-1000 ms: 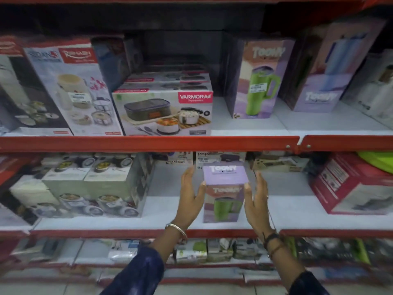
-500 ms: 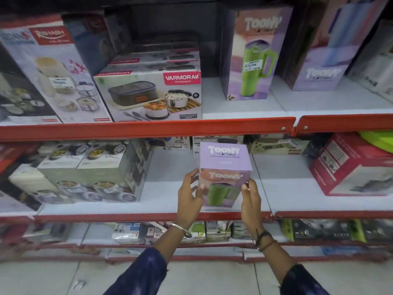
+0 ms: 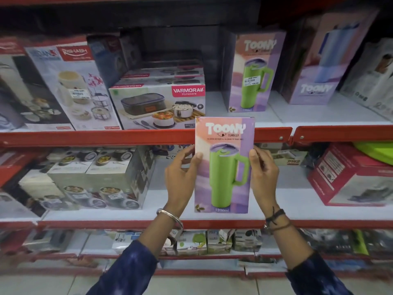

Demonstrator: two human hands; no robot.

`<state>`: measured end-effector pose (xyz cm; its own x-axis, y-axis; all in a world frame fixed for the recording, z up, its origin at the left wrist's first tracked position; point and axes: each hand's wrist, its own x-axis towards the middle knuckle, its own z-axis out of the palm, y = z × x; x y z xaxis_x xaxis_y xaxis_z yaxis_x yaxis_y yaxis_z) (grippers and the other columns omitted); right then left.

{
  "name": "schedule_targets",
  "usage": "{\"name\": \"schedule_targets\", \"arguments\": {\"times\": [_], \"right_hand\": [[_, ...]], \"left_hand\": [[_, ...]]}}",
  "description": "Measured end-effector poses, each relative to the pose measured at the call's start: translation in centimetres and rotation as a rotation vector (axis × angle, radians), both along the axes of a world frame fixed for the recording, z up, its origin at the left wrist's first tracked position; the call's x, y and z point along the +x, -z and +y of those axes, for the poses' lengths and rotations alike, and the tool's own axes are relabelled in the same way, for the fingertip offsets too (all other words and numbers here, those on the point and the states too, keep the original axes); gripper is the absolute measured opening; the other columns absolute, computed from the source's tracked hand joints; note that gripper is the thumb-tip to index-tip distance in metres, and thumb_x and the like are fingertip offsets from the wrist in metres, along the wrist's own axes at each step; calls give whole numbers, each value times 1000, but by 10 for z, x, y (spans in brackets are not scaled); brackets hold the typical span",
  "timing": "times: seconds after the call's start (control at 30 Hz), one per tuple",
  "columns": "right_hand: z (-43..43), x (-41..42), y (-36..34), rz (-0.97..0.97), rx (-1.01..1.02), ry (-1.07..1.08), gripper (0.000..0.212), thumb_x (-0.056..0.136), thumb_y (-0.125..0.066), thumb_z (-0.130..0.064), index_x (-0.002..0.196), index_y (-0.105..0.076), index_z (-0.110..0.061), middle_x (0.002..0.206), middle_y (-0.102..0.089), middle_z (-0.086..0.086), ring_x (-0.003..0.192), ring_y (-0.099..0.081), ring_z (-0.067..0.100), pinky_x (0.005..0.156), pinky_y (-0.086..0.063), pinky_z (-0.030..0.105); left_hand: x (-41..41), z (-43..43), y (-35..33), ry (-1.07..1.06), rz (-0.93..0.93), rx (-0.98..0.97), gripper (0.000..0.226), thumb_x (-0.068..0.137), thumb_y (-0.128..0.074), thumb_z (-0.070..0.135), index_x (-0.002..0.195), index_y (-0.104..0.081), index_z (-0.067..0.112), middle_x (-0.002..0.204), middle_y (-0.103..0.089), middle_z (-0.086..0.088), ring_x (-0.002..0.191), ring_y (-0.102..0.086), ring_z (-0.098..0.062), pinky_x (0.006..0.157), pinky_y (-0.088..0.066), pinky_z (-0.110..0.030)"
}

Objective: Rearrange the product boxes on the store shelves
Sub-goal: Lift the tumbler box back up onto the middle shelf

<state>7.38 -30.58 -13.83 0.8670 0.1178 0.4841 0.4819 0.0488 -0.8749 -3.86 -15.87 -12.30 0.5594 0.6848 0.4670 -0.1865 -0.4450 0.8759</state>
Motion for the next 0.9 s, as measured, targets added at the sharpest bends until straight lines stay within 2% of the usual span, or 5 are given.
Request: {"name": "schedule_targets", "arguments": {"times": [0.27, 0.5, 0.63, 0.73, 0.9], "right_hand": [[-3, -3, 4, -1, -9, 15, 46, 85, -52, -45, 107, -67, -8, 103, -64, 12, 89, -57, -12, 77, -40, 5], [-11, -3, -44, -190, 50, 56, 44, 90, -50, -39, 108, -65, -2, 100, -62, 8, 91, -55, -8, 80, -40, 8], [-18, 10, -86, -367, 47, 117, 44, 87, -59, -38, 117, -59, -6, 111, -59, 7, 101, -58, 11, 89, -47, 22], [-22, 34, -107, -449, 14, 160, 55, 85, -65, -34, 128, -51, -3, 123, -55, 8, 114, -56, 28, 95, -50, 43], [-25, 80, -123, -429, -78, 151, 69, 83, -66, -40, 140, -37, -12, 137, -42, -2, 132, -41, 26, 107, -39, 51]], "left_hand": [[0, 0, -2, -11, 26, 16, 24, 87, -66, 30, 109, -69, 20, 94, -69, 18, 84, -64, 7, 69, -52, -15], [4, -7, -49, 26, -124, 98, 30, 84, -65, 34, 109, -69, 18, 97, -68, 21, 87, -64, 9, 71, -49, -11], [24, -12, -90, 18, -222, 206, 38, 86, -64, 34, 118, -65, 13, 103, -67, 16, 90, -64, 6, 77, -56, -23], [48, -17, -114, 67, -289, 227, 39, 89, -63, 25, 125, -59, 9, 111, -68, 7, 97, -64, 2, 81, -58, -32], [94, -25, -125, 90, -310, 280, 44, 91, -59, 27, 131, -53, 8, 120, -67, -6, 102, -65, -9, 86, -57, -31]]}}
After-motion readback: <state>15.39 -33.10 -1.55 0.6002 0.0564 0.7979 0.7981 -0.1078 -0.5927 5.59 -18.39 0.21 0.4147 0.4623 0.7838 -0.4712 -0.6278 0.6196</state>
